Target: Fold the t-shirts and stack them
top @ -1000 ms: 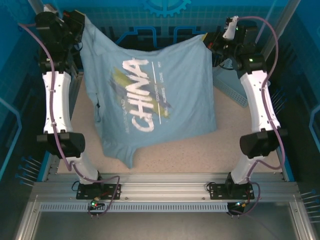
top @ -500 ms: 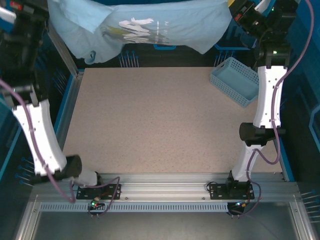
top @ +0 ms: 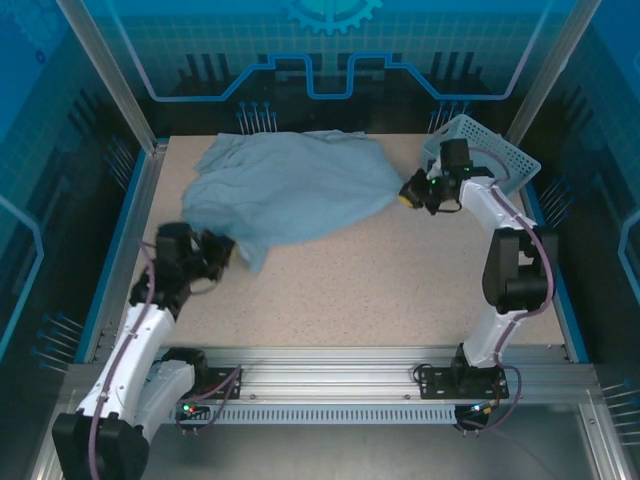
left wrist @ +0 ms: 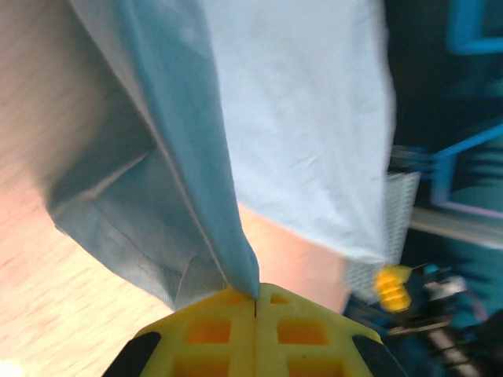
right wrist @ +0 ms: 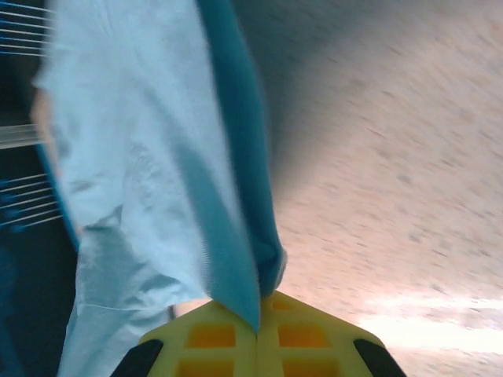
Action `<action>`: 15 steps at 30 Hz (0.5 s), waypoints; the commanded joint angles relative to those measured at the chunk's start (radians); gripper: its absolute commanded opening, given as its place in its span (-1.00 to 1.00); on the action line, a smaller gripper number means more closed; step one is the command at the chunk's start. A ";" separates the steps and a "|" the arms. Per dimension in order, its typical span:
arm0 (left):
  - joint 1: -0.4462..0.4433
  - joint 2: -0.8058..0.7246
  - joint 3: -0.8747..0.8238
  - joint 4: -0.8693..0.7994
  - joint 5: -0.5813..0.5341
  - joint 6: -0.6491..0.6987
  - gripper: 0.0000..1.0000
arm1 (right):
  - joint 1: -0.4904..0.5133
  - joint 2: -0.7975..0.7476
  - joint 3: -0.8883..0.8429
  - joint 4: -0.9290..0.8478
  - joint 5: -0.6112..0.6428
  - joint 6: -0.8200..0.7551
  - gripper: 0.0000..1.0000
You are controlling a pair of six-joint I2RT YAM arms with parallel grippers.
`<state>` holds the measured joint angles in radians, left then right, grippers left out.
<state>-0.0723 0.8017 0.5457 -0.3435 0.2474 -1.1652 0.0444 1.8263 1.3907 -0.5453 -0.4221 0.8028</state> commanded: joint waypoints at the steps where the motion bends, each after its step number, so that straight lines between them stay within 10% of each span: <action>1: -0.074 -0.031 -0.081 0.038 -0.031 -0.065 -1.00 | -0.005 0.031 0.009 0.018 0.071 -0.053 -1.00; 15: -0.181 0.073 -0.115 -0.024 -0.082 -0.134 -1.00 | -0.081 -0.269 -0.262 -0.287 0.455 -0.010 -1.00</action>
<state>-0.2424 0.8719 0.4000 -0.3237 0.2028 -1.2797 -0.0315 1.6291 1.1725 -0.7448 -0.0448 0.7921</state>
